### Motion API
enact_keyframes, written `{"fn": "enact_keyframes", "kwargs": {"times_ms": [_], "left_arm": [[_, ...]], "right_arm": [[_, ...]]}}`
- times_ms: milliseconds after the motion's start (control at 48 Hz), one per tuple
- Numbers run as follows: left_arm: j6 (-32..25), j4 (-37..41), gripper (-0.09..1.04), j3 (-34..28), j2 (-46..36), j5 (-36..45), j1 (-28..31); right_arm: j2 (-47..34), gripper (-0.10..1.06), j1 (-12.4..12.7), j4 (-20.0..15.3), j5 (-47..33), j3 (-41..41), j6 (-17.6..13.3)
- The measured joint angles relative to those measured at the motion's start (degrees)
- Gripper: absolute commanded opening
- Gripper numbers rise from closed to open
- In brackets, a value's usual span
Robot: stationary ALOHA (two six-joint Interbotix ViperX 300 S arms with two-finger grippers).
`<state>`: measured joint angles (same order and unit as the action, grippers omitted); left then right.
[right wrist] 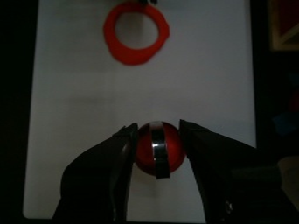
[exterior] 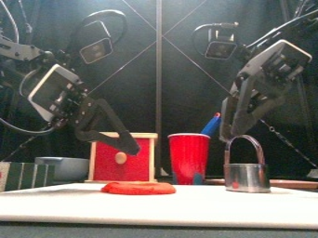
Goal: Get the cutter from the drawer then cut the dough then place the extra dough in the bowl
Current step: Place the extra dough in the bowl
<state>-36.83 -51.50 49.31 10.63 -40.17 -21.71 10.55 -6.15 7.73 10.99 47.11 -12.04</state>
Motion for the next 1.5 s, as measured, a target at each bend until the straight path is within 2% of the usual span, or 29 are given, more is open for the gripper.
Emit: {"fn": "enact_keyframes", "kwargs": {"times_ms": [312, 562, 896, 1208, 1500], "left_arm": [[-4.8, 0.0, 0.74, -0.4, 0.1, 8.1, 3.3], [-5.1, 0.1, 0.75, -1.7, 0.9, 9.1, 4.9], [-5.0, 0.3, 0.73, -3.2, 2.5, 13.2, 5.4], [-4.9, 0.2, 0.6, -3.4, 3.2, 13.5, 5.7], [-6.0, 0.6, 0.57, -3.5, 2.9, 12.0, 5.5]], "right_arm": [[2.2, 0.8, 0.3, -0.5, -8.8, -0.4, 0.0], [2.2, 0.8, 0.5, -1.1, -10.5, -0.3, 0.0], [0.7, 0.8, 0.6, -1.4, -12.3, 0.0, 0.1], [0.4, 0.8, 0.7, -1.4, -13.5, 0.0, 0.1], [-0.2, 0.8, 0.7, -1.5, -13.8, 0.0, 0.0]]}}
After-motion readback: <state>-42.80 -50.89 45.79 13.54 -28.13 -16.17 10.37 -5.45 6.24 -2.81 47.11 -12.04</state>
